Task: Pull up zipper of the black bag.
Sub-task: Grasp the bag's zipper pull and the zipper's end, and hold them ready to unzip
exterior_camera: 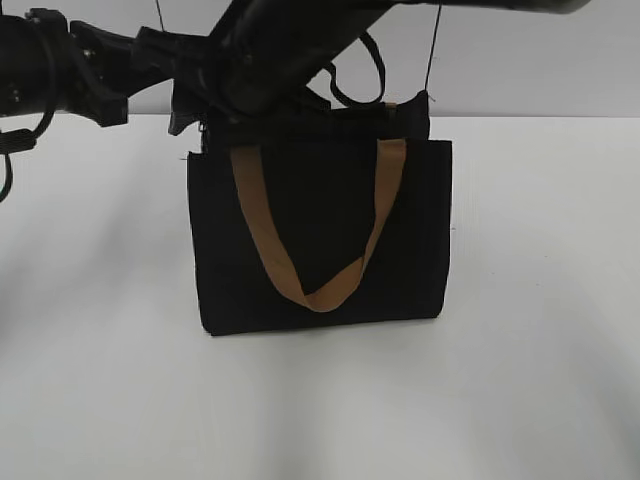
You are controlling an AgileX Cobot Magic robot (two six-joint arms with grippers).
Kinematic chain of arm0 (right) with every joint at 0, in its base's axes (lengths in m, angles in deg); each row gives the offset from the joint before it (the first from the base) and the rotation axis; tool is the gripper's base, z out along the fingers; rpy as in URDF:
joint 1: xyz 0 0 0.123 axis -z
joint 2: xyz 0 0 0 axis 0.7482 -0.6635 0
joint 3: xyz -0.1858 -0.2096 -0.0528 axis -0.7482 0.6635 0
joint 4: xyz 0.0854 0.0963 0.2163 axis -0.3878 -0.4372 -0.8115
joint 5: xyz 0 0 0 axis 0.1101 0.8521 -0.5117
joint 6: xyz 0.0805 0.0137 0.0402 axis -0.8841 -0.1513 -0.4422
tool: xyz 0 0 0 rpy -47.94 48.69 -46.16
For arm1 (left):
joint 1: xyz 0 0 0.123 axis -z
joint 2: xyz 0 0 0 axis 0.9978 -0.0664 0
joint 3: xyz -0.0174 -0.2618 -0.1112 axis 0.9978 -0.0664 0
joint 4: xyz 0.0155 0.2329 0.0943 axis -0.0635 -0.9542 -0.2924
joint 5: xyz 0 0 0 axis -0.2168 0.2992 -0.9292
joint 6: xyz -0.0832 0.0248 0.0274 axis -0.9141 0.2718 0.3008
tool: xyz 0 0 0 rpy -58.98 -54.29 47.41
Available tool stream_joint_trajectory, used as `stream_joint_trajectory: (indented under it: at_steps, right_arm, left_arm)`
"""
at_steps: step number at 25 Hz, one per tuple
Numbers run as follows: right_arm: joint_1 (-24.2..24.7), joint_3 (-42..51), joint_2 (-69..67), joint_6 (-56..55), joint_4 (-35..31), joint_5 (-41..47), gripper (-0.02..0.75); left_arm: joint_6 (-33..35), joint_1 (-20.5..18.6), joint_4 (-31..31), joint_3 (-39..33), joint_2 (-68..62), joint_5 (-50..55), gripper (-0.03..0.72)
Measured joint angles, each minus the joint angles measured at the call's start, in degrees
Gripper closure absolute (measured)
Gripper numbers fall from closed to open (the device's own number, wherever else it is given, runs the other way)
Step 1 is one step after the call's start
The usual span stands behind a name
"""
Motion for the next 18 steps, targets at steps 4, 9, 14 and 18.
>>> stream_joint_trajectory:
  at_steps: [4, 9, 14, 18]
  right_arm:
    - [0.1, 0.0, 0.3, 0.0, 1.0, 0.0, 0.393]
    - [0.1, 0.0, 0.4, 0.0, 1.8, 0.1, 0.393]
    - [0.1, 0.0, 0.1, -1.7, 5.4, -0.1, 0.404]
    - [0.1, 0.0, -0.6, -2.7, 7.2, -1.3, 0.477]
  left_arm:
    - [-0.6, 0.0, 0.3, 0.0, 0.0, -1.2, 0.667]
    - [-1.0, 0.0, 0.4, 0.0, 0.0, -2.6, 0.667]
    - [-1.9, 0.0, 0.4, 0.0, 0.0, -2.9, 0.667]
    - [-2.3, 0.0, 0.3, 0.0, 0.0, -2.9, 0.667]
